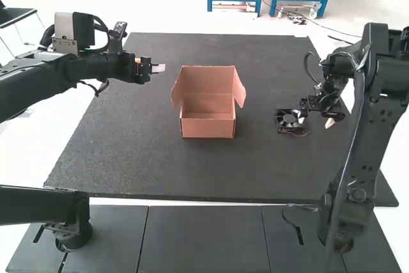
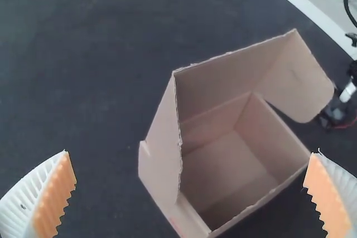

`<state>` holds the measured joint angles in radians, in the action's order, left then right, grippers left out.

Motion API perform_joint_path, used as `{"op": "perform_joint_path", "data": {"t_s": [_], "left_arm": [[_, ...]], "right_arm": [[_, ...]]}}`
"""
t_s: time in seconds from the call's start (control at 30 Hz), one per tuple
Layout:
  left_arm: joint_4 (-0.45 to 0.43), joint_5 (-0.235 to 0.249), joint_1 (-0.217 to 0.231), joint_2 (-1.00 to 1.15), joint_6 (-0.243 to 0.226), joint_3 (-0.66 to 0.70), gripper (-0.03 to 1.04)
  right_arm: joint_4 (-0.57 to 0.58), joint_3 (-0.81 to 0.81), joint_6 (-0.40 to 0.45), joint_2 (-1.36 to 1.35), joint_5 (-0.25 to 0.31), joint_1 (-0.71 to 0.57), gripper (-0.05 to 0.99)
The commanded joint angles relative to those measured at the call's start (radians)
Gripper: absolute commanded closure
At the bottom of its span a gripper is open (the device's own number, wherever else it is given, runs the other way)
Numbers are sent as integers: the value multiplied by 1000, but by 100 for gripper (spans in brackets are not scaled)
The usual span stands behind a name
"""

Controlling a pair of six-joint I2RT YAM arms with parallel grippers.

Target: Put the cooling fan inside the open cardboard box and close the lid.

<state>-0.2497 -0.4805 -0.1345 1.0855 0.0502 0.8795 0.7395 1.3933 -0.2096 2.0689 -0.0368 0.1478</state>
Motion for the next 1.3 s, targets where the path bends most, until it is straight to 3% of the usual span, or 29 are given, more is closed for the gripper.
{"op": "perform_joint_path", "data": {"t_s": [0.0, 0.17, 0.2, 0.27, 0.37, 0.5, 0.7, 0.8, 0.97, 1.13, 1.27], "left_arm": [[9, -17, 10, -24, 8, -1, 4], [4, -17, 12, -29, 8, -1, 4], [4, -17, 10, -29, 8, -1, 4], [4, -17, 10, -30, 11, -1, 4], [4, -17, 10, -33, 14, -1, 4], [3, -15, 10, -39, 13, -1, 4], [4, -15, 10, -39, 13, -11, 4], [6, -15, 10, -39, 13, -11, 4], [4, -15, 10, -39, 11, -11, 4], [1, -15, 12, -39, 13, -11, 4], [4, 2, 12, -39, 13, -22, 4]], "right_arm": [[11, 23, -8, 19, -5, -7, 3], [15, 36, -4, 36, -3, -8, 11], [17, 39, -1, 39, -3, -11, 15], [18, 47, 4, 43, -8, -16, 32], [17, 52, 6, 53, -14, -16, 44], [21, 64, 6, 74, -26, -24, 52], [41, 75, 7, 100, -32, -39, 54], [49, 75, 4, 108, -64, -47, 74], [58, 75, -1, 114, -94, -67, 95], [61, 76, 12, 114, -107, -77, 95], [64, 88, 56, 99, -155, -70, 95]]}}
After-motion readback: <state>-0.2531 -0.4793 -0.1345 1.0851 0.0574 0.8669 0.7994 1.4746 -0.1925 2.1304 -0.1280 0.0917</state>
